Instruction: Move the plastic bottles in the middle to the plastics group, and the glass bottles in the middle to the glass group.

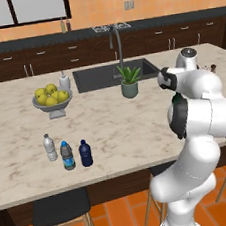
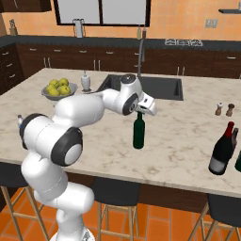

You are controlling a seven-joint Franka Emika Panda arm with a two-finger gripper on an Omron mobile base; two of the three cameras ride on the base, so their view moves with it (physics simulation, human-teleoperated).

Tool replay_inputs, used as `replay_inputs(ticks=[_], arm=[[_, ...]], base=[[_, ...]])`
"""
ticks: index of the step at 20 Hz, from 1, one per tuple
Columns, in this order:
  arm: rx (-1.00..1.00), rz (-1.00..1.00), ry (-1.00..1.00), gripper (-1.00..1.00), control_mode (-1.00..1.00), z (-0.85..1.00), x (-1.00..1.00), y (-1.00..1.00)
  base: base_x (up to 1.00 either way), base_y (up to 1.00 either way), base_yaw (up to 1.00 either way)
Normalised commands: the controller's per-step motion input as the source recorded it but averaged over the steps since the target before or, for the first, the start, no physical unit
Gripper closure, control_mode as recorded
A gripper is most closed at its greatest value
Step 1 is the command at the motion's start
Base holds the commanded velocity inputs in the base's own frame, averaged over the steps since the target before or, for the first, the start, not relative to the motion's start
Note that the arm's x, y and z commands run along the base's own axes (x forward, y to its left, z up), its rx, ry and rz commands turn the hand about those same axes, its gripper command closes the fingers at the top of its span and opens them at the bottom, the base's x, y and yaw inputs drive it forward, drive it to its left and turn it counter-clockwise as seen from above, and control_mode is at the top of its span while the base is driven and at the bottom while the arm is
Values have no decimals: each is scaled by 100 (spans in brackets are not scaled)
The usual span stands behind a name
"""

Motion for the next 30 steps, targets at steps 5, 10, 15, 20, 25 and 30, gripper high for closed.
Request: replay_inputs(ticks=[5, 10, 15, 20, 25, 30], arm=[[0, -16, 0, 100, -100, 0, -7, -89], [0, -16, 0, 100, -100, 0, -24, -81], [0, -11, 0, 100, -100, 0, -49, -61], [0, -16, 0, 100, -100, 0, -13, -50], [0, -15, 0, 100, -100, 0, 0, -66], [0, -12, 0, 100, -100, 0, -11, -69]], base=[[0, 0, 0], [0, 0, 0], [0, 0, 0], [0, 0, 0], [0, 0, 0], [0, 0, 0]])
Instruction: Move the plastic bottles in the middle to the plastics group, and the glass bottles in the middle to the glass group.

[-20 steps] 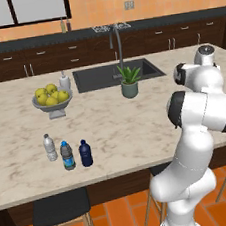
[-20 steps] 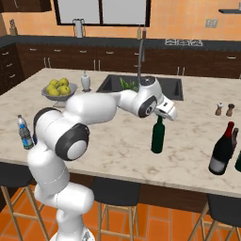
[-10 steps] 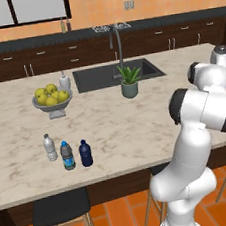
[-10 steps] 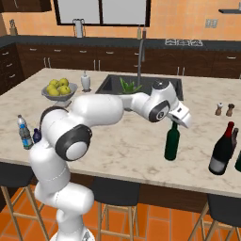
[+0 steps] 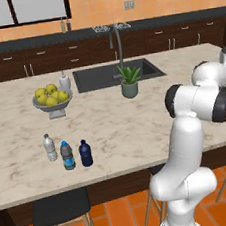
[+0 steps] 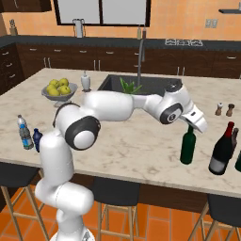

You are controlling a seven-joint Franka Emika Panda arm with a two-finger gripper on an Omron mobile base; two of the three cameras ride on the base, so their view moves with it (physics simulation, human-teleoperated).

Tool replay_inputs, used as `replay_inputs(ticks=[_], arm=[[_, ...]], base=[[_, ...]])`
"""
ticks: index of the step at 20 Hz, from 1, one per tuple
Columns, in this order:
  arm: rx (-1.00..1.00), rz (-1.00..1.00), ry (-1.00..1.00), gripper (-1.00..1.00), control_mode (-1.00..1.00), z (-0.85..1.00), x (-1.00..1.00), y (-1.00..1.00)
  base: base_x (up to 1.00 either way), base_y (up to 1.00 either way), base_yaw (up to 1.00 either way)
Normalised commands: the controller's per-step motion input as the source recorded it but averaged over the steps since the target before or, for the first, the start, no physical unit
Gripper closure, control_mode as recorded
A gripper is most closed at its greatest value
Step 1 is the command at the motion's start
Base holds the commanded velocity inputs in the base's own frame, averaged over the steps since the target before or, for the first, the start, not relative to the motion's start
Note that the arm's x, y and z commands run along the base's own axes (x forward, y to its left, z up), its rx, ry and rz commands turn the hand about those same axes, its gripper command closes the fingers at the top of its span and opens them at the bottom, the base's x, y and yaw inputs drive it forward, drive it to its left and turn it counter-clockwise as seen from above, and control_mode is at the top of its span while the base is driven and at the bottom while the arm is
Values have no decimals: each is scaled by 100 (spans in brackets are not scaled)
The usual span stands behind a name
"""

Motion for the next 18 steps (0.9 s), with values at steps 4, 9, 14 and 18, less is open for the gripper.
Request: replay_inputs(ticks=[4, 9, 14, 18], arm=[[0, -12, 0, 100, -100, 0, -9, -51], [0, -7, 0, 100, -100, -8, -7, -39], [0, -7, 0, 100, -100, -10, -9, -23], [0, -6, 0, 100, -100, -11, -1, -14]], base=[[0, 0, 0], [0, 0, 0], [0, 0, 0], [0, 0, 0]])
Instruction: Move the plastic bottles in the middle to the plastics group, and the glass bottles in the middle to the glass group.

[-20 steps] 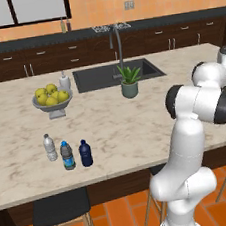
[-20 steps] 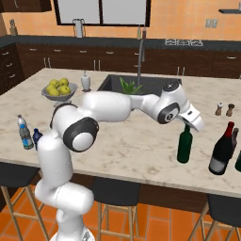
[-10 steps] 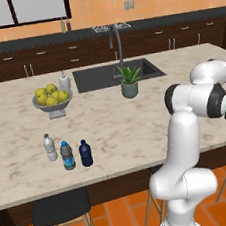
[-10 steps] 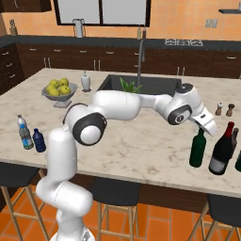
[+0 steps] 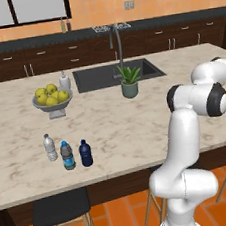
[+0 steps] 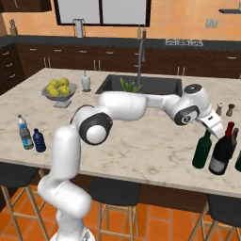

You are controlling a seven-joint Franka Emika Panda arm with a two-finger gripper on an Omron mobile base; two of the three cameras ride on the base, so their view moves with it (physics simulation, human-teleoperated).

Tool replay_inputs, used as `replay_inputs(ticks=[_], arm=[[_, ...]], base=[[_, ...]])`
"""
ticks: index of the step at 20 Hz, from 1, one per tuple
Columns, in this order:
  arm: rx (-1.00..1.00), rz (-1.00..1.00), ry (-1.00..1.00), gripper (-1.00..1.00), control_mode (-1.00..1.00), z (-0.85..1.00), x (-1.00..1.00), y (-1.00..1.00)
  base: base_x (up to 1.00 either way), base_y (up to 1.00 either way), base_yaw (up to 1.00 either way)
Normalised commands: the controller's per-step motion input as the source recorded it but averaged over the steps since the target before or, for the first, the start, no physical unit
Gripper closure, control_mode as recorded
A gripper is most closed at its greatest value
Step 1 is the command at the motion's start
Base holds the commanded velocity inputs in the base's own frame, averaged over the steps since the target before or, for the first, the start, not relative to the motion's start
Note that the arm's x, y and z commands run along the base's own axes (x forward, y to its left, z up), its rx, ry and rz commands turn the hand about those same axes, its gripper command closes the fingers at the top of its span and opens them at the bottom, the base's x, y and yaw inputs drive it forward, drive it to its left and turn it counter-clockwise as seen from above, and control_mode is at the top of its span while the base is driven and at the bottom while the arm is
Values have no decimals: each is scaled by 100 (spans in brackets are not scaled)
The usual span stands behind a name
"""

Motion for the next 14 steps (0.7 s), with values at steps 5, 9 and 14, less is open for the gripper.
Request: replay_inputs(ticks=[5, 9, 14], arm=[[0, -6, 0, 100, -100, -8, -23, -26], [-3, -4, 0, 100, -100, -7, -26, 4], [-7, 0, -2, 100, -100, -19, -5, 34]], base=[[0, 0, 0], [0, 0, 0], [0, 0, 0]])
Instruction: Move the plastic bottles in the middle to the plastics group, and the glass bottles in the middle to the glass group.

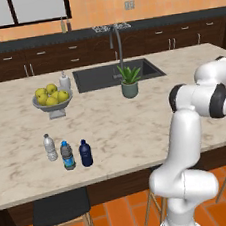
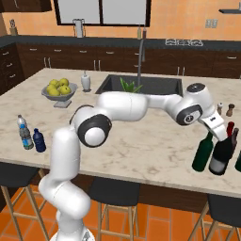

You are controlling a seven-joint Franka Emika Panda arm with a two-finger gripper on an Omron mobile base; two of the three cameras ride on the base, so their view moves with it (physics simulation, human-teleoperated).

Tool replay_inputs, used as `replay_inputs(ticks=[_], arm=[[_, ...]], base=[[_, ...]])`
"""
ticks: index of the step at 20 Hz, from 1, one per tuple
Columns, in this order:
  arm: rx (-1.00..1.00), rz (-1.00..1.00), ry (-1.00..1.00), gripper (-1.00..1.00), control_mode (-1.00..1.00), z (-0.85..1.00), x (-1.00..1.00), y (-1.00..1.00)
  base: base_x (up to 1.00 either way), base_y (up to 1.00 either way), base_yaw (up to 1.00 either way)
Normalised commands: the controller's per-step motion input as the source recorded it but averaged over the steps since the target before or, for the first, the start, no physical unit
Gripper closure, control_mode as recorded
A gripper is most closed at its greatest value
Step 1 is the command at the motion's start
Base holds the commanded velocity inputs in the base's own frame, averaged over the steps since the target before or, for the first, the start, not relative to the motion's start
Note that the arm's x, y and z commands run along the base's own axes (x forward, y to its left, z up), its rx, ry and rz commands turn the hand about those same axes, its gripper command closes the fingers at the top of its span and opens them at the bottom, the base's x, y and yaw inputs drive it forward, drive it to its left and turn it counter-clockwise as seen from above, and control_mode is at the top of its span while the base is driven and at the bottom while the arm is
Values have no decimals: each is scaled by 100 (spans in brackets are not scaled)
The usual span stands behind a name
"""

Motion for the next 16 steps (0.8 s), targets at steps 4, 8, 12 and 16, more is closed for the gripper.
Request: replay_inputs(ticks=[4, 8, 12, 16], arm=[[-6, 0, -3, 100, -100, -28, 0, 11], [-2, 0, 0, 100, -100, -24, 0, 0], [-1, 0, 0, 100, -100, -8, -2, 2], [0, 0, 0, -100, -100, 0, 0, 3]], base=[[0, 0, 0], [0, 0, 0], [0, 0, 0], [0, 0, 0]])
